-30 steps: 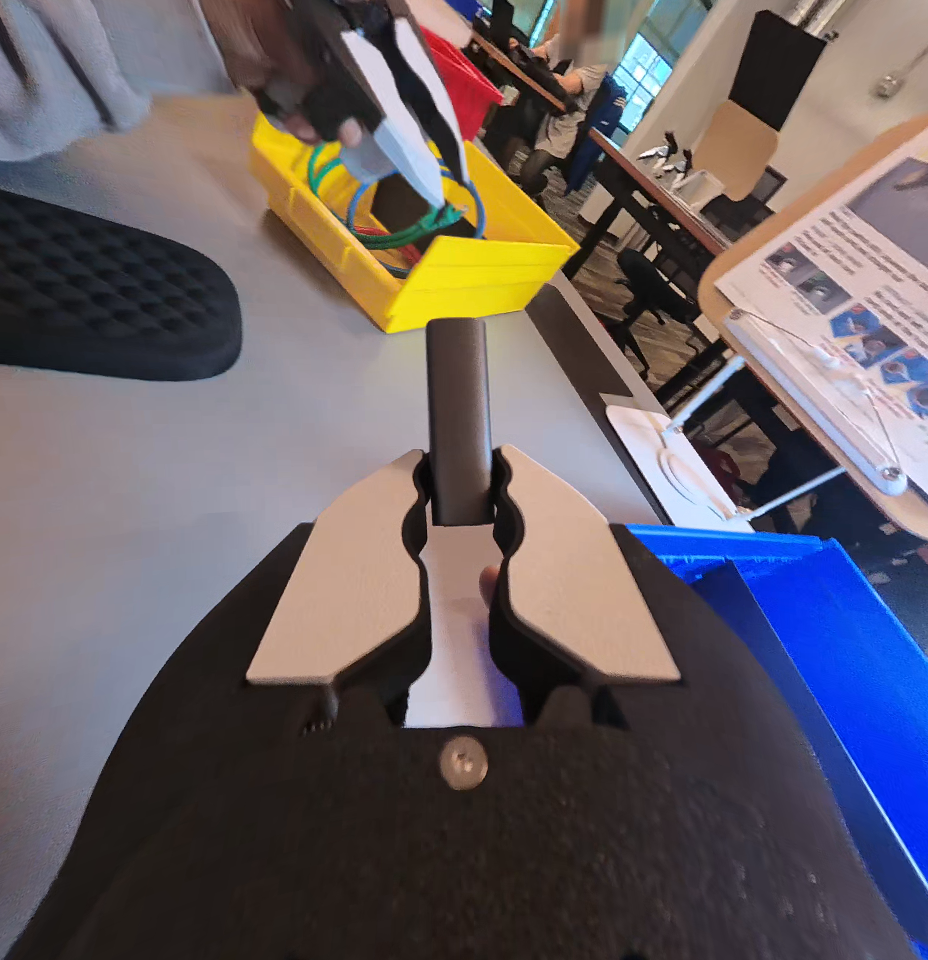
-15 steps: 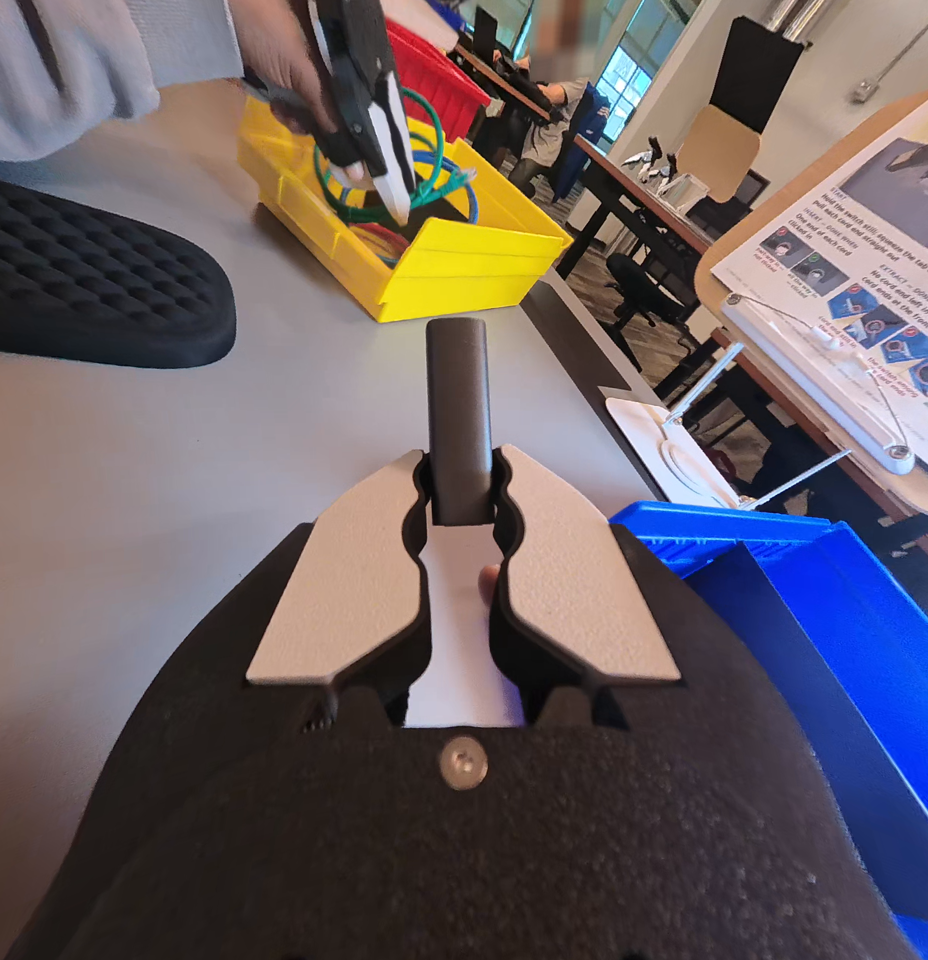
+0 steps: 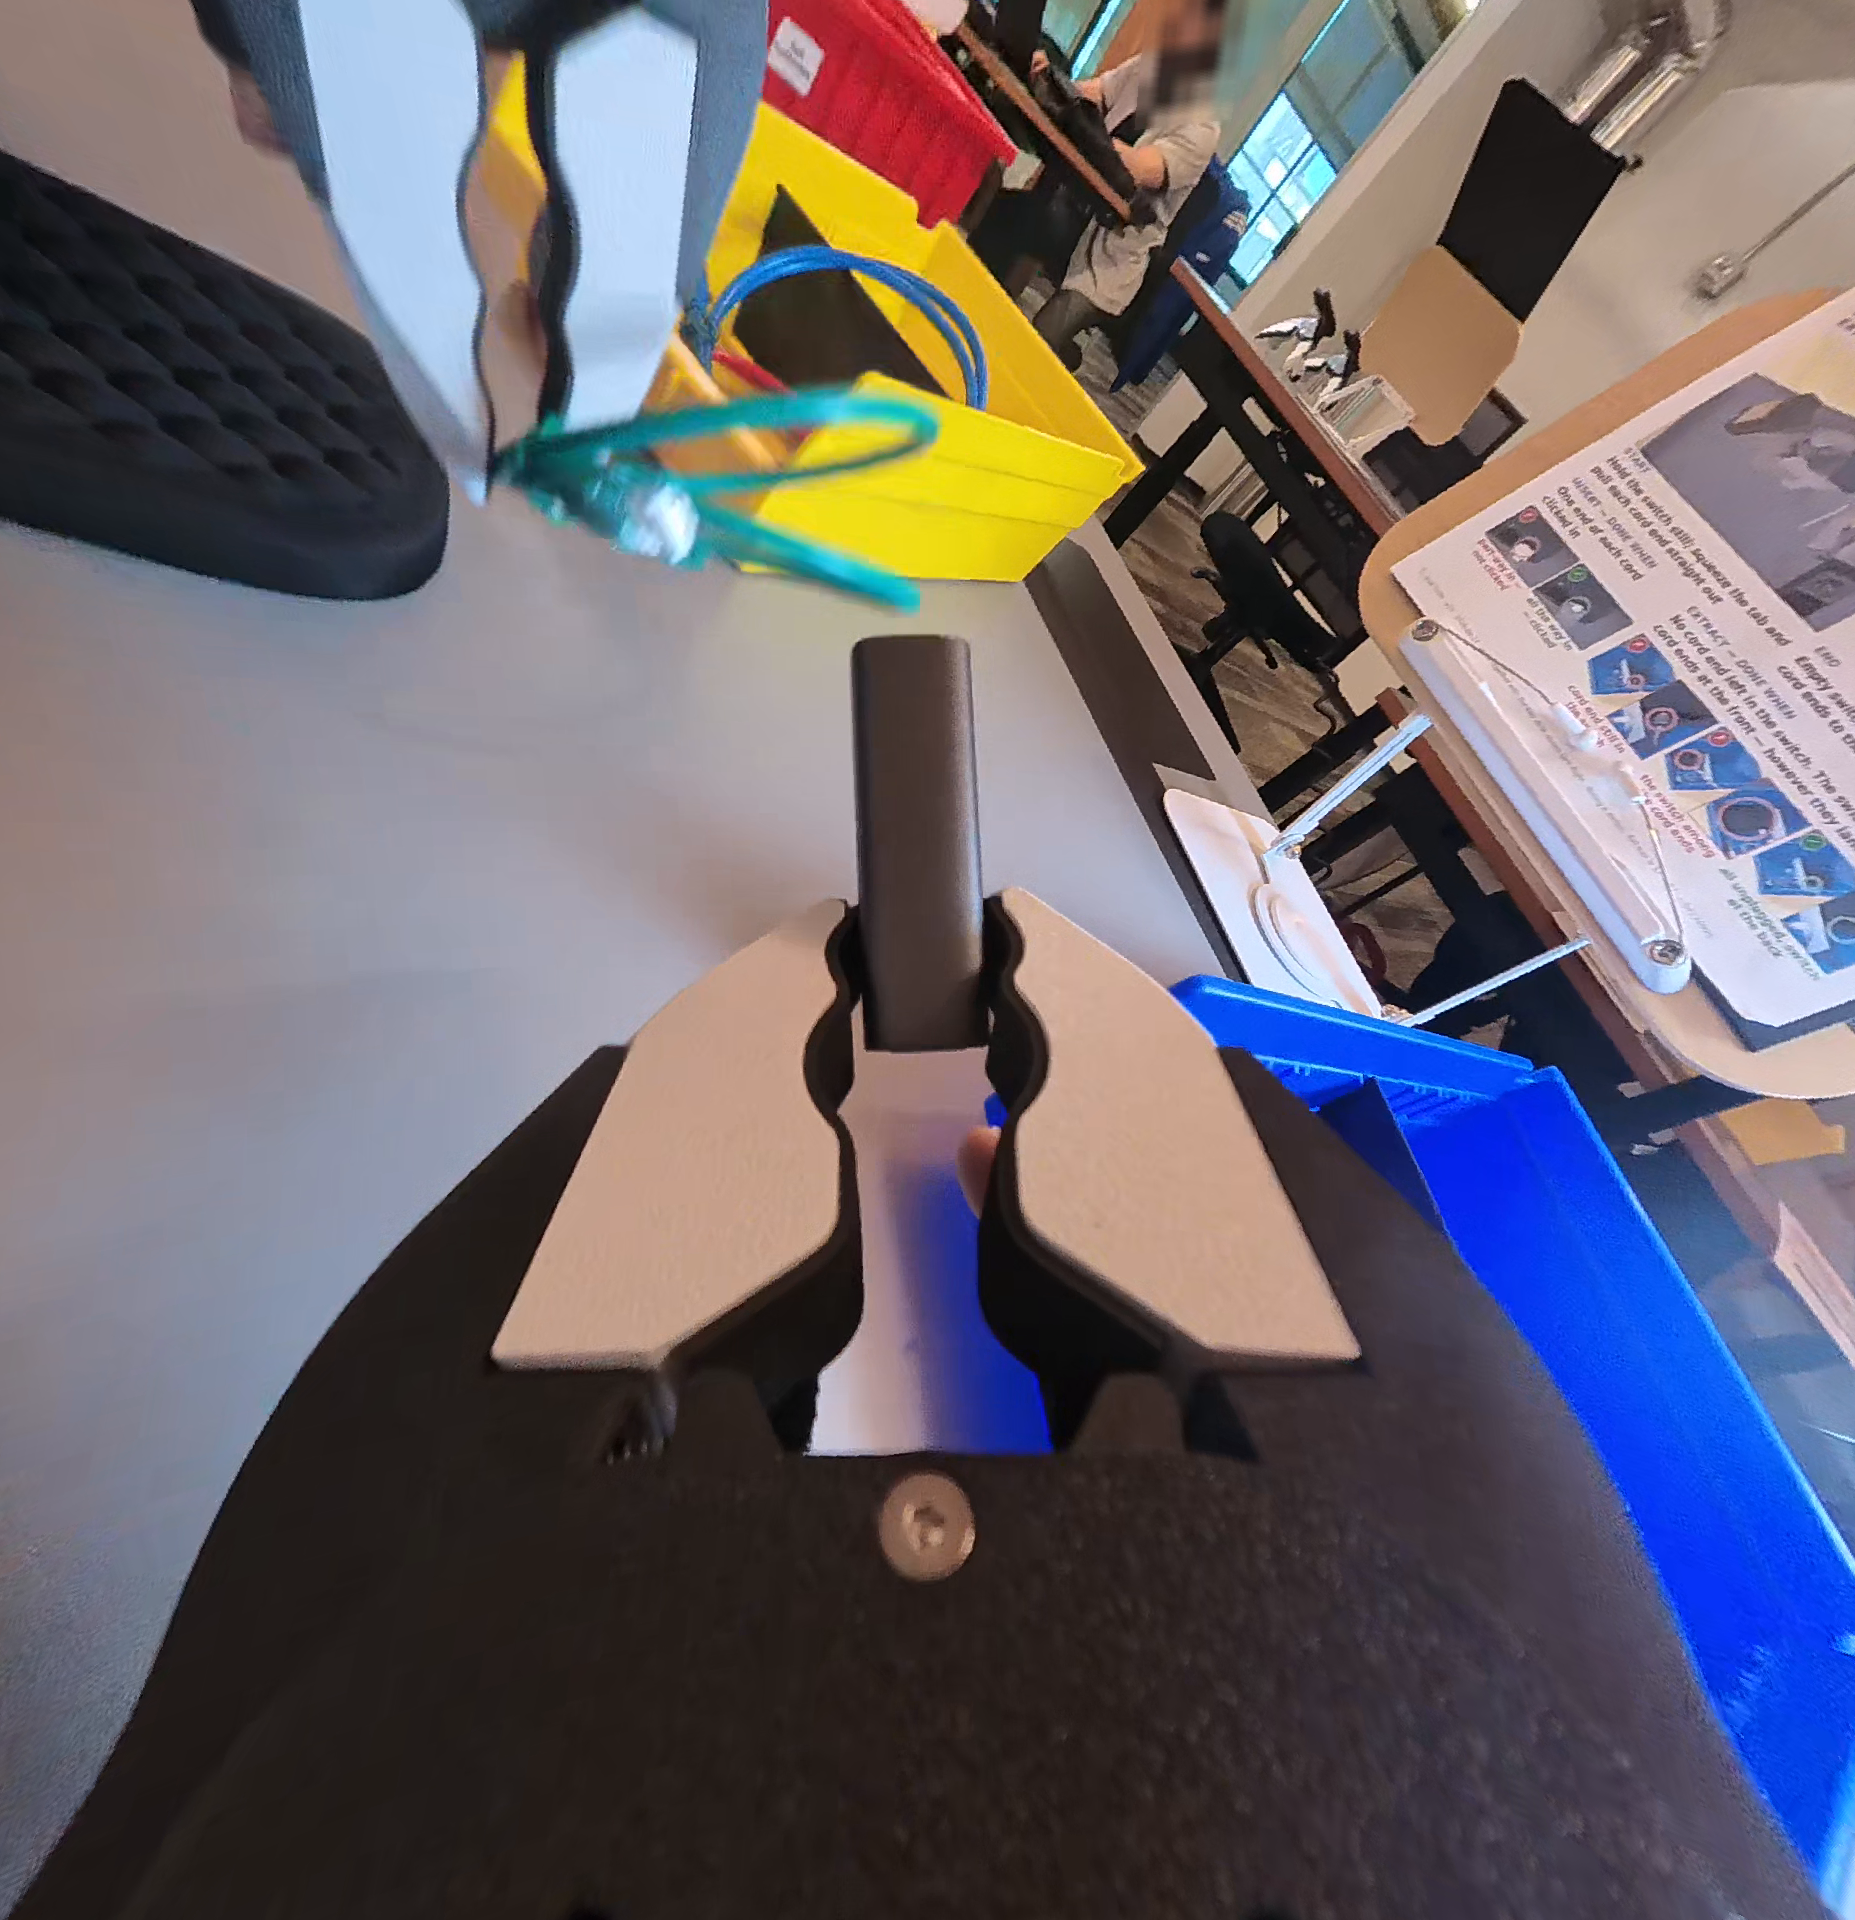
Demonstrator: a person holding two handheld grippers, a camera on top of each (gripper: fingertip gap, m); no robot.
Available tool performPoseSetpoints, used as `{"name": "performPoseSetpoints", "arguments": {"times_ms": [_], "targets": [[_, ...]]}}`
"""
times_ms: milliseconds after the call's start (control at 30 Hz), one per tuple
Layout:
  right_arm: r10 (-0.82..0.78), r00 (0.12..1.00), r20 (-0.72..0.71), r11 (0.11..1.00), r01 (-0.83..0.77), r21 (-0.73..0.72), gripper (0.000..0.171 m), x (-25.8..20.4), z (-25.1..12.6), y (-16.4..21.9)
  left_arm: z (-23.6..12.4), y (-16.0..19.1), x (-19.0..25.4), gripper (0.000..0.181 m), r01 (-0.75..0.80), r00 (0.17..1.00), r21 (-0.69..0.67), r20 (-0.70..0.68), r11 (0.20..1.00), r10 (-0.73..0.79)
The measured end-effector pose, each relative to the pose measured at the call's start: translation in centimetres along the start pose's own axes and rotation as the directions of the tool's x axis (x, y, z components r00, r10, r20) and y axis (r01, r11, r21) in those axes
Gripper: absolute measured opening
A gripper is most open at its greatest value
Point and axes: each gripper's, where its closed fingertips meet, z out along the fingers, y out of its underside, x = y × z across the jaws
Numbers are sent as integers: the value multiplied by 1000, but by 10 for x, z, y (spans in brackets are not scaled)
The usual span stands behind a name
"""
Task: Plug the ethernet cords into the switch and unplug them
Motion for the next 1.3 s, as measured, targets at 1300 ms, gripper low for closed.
{"name": "performPoseSetpoints", "arguments": {"times_ms": [1300], "targets": [[-324, 943, 77, 922, 333, -197, 22, -52, 26, 46, 53, -45, -26, 11, -23, 998, 190, -47, 982, 33]]}}
